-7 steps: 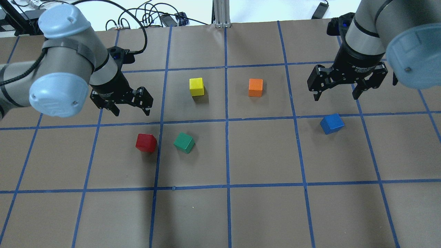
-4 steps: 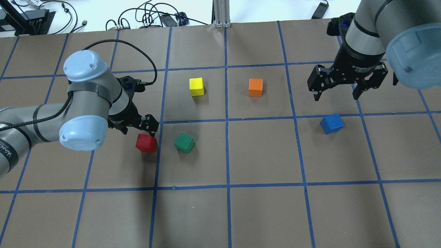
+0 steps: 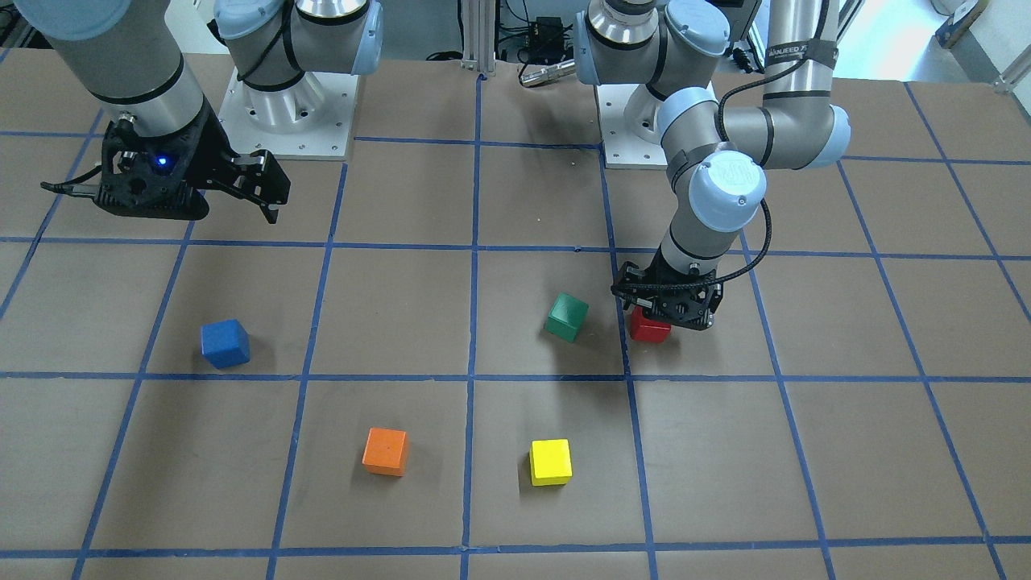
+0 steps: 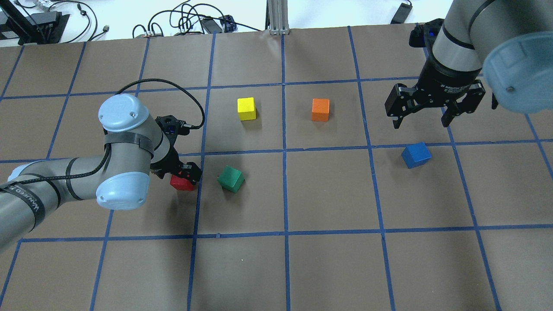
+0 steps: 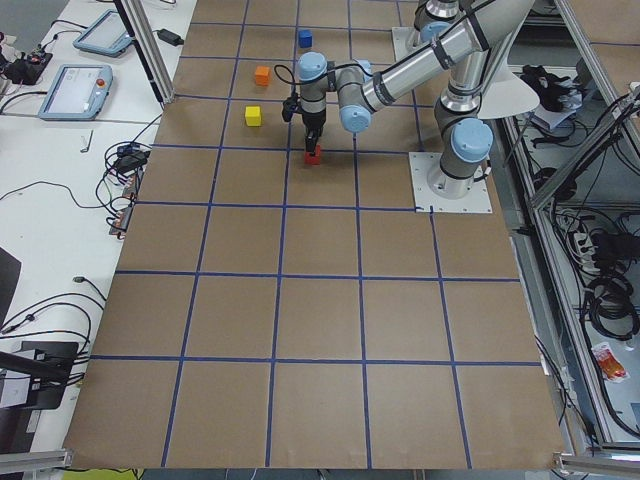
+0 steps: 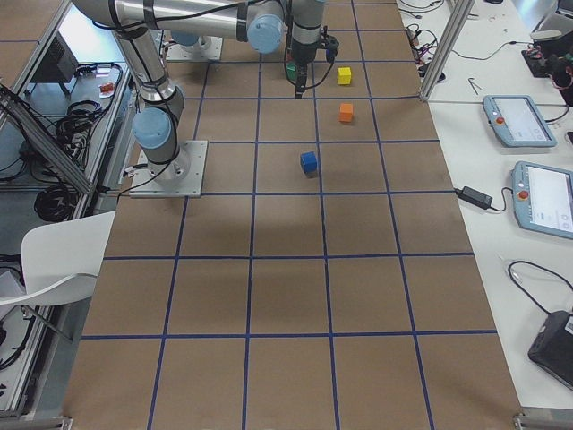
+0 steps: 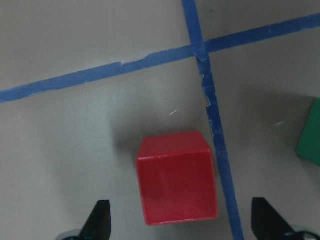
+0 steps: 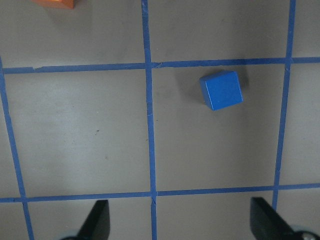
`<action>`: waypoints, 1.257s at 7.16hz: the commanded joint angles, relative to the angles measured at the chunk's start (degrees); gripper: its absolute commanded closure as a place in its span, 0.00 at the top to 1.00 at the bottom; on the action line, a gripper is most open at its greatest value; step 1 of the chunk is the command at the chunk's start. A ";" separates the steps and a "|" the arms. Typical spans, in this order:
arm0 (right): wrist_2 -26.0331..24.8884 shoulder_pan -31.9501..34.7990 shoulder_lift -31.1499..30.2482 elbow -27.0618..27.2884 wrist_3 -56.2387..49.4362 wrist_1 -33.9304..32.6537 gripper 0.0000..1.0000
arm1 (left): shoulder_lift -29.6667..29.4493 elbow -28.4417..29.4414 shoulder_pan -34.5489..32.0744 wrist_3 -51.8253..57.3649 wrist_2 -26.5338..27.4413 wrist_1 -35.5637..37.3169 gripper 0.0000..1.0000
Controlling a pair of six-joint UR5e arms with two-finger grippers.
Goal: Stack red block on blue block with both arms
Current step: 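Lower the left gripper over the red cube and close on it, then carry the red cube with the left gripper toward the orange cube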
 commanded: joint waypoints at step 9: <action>-0.11 -0.01 0.00 1.32 0.00 -0.17 1.00 | -7.20 30.36 -17.61 -28.87 -4.75 -21.07 0.00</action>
